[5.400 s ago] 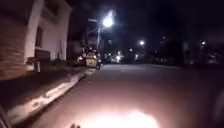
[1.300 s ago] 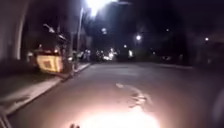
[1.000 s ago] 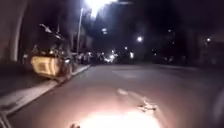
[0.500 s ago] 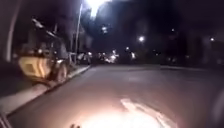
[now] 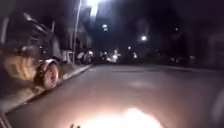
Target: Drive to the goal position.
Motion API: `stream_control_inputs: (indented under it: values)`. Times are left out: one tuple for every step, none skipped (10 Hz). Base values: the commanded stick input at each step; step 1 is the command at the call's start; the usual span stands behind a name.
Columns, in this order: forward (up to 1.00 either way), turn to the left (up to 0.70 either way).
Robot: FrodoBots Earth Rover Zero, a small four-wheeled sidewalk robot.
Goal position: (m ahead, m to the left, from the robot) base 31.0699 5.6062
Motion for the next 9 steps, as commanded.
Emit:
stream_control_inputs:
  values:
    - [1.0,-0.27]
    - [1.0,-0.27]
    - [1.0,-0.27]
    - [1.0,-0.27]
    - [1.0,-0.14]
    - [1.0,0.0]
    - [1.0,0.0]
    - [1.0,0.0]
    - [1.0,0.0]
